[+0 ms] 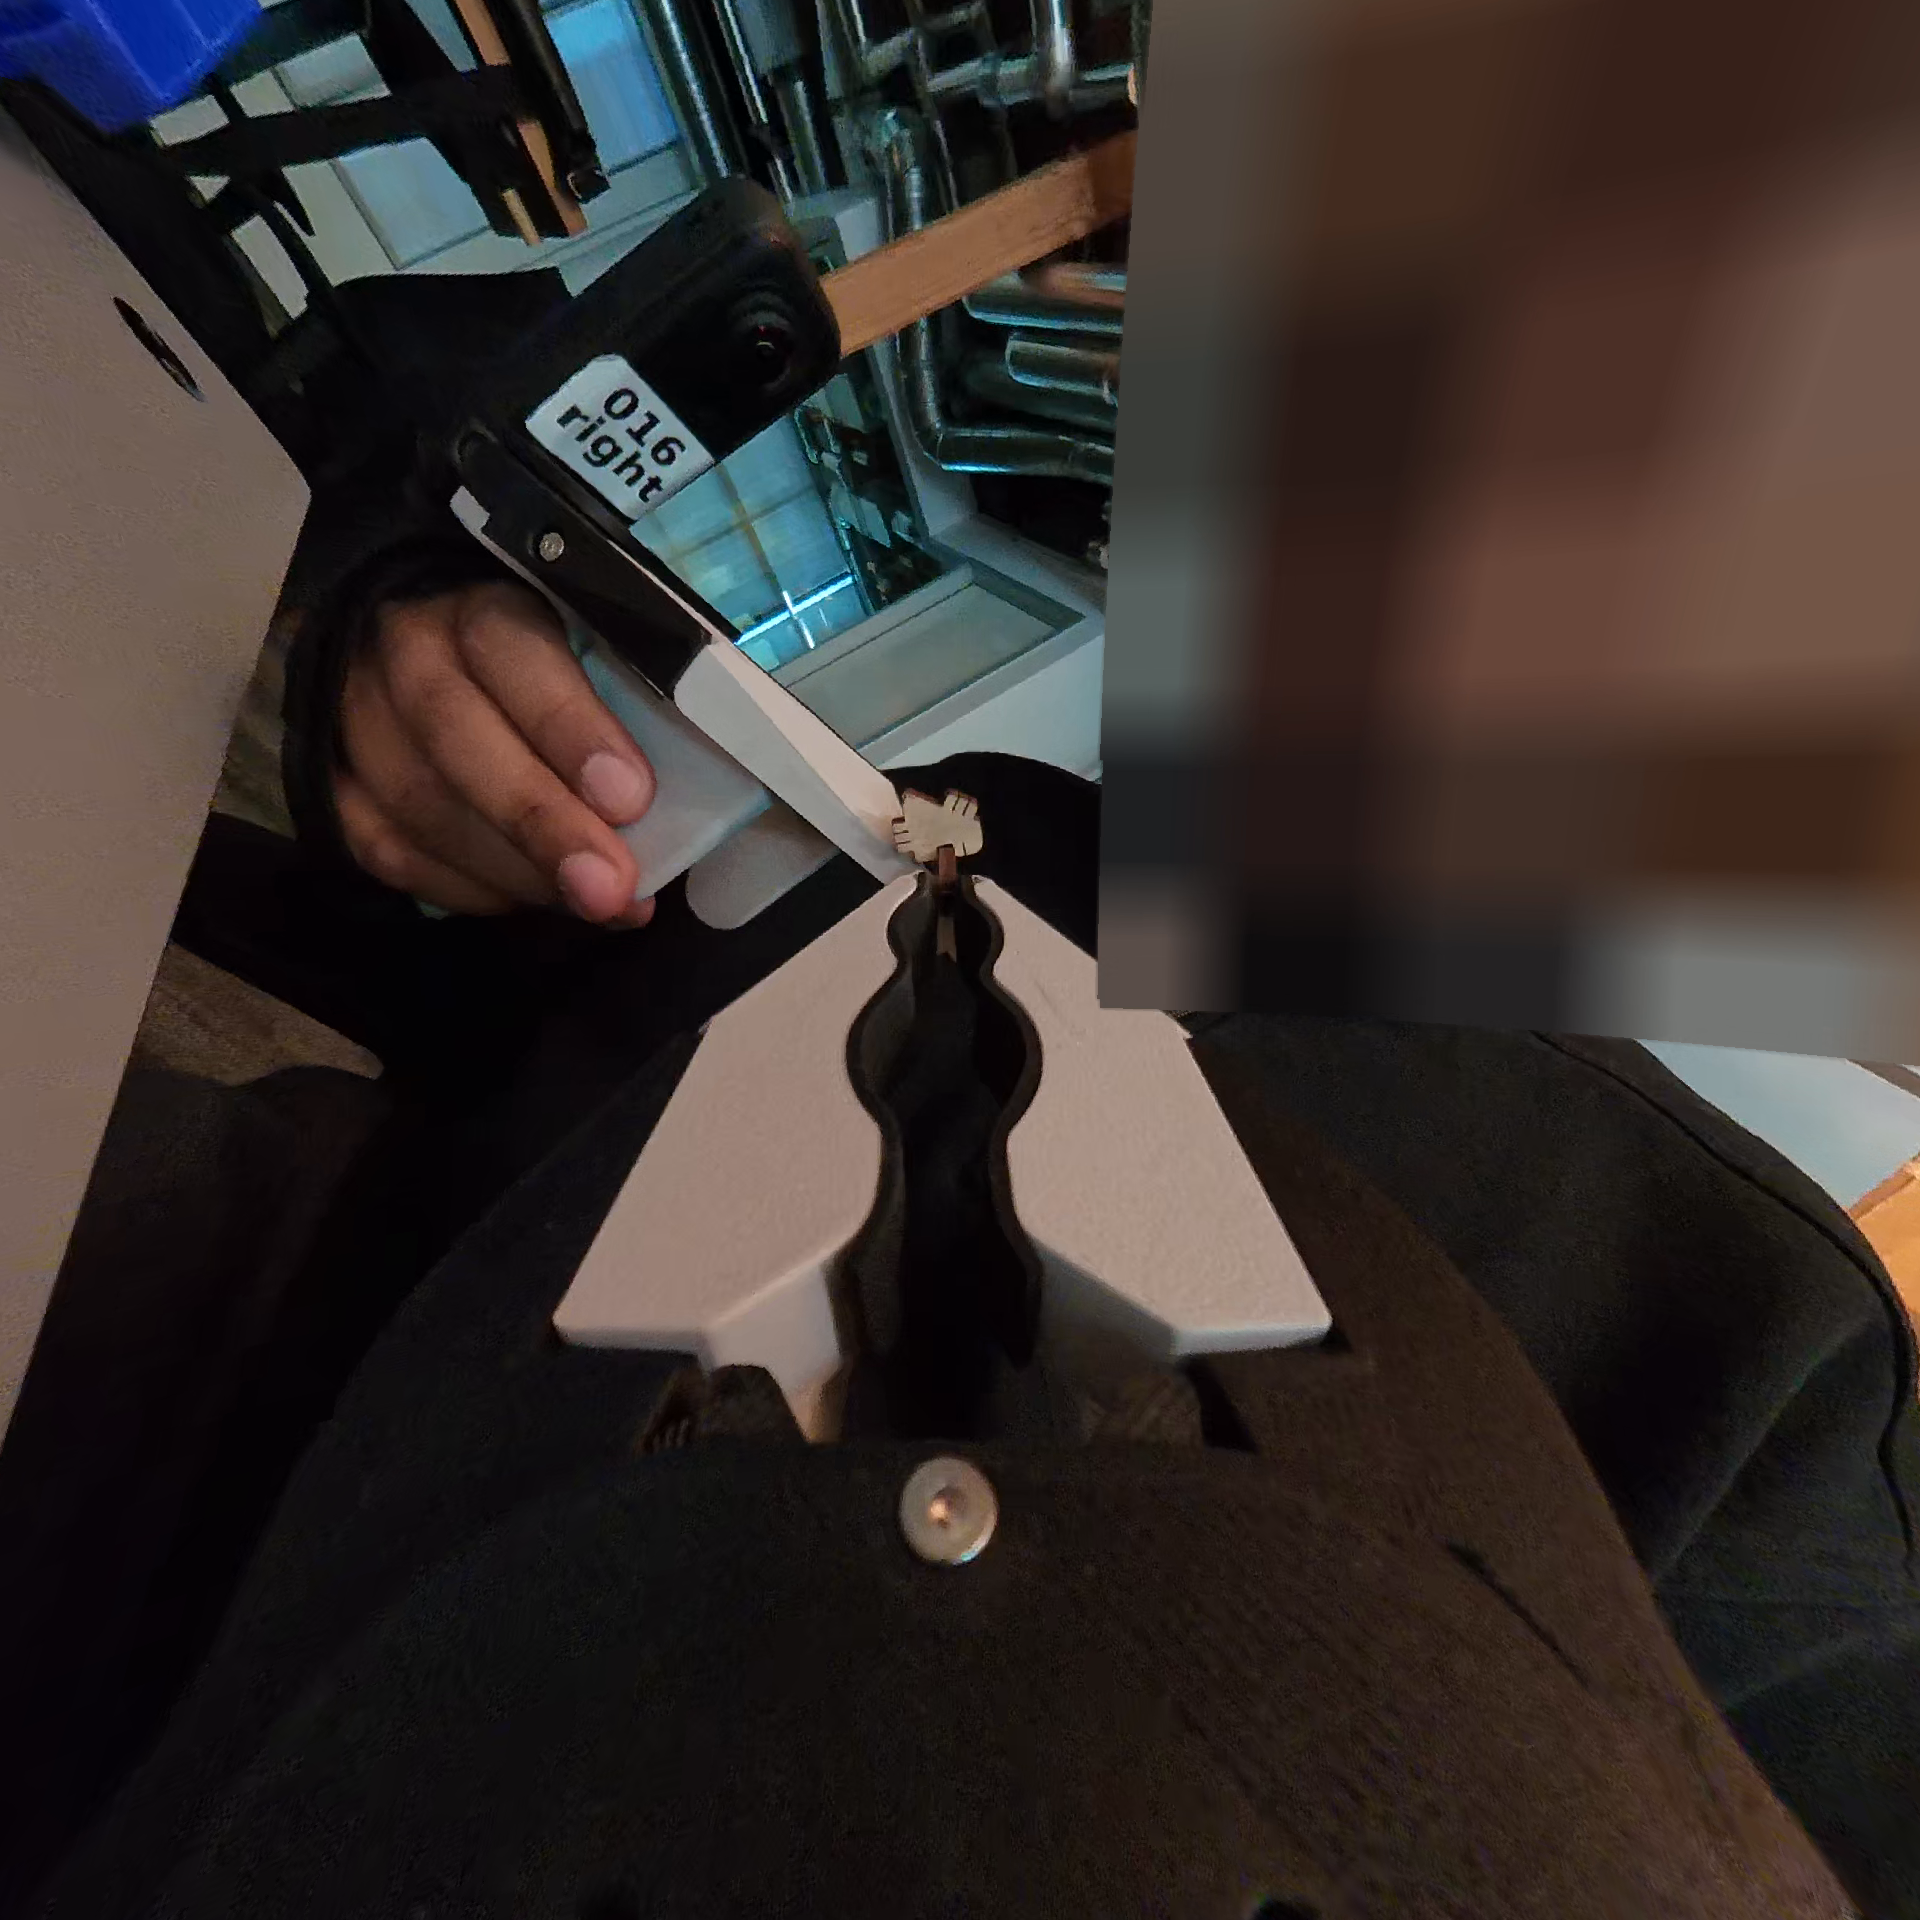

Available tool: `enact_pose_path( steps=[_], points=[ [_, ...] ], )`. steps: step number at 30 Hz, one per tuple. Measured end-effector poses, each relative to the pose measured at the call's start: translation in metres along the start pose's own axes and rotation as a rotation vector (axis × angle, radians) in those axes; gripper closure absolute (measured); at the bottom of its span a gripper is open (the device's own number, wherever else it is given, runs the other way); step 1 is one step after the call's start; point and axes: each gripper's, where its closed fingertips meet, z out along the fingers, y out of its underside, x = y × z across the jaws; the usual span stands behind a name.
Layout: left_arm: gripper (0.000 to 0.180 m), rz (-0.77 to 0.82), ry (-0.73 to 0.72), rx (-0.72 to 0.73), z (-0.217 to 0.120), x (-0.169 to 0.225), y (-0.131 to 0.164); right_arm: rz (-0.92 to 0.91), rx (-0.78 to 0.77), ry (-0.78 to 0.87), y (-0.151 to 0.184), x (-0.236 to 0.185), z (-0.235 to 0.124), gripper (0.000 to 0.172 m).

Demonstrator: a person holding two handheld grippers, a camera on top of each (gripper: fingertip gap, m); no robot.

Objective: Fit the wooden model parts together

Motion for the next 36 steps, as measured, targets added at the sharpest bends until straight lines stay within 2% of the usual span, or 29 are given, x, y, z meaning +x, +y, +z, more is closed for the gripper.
enact_pose_path(
  steps=[4,8,11,14,16,21,28,36],
  points=[
    [0.178,0.025,0.011,0.048,-0.006,0.005,-0.008,0.004,0.019,0.018,-0.003,0.002,-0.002,0.152],
    [0.178,0.146,-0.080,0.076,-0.011,0.003,-0.015,0.007,0.033,0.081,-0.006,0.012,-0.004,0.147],
    [0.179,0.353,-0.205,0.125,-0.016,0.004,-0.026,0.016,0.071,0.203,-0.013,0.031,-0.012,0.148],
    [0.179,0.646,-0.395,0.218,-0.029,0.012,-0.042,-0.019,0.129,0.371,-0.024,0.053,-0.031,0.142],
    [0.179,0.809,-0.509,0.237,-0.033,0.018,-0.046,-0.048,0.163,0.420,-0.031,0.056,-0.038,0.140],
    [0.179,1.024,-0.654,0.199,-0.026,0.018,-0.043,-0.152,0.134,0.468,-0.033,0.052,-0.031,0.139],
    [0.179,1.127,-0.725,0.139,-0.012,0.007,-0.037,-0.301,0.075,0.508,-0.033,0.042,-0.020,0.142],
    [0.179,1.132,-0.693,0.136,-0.002,0.006,-0.034,-0.307,0.064,0.499,-0.030,0.040,-0.017,0.147]
  ],
)
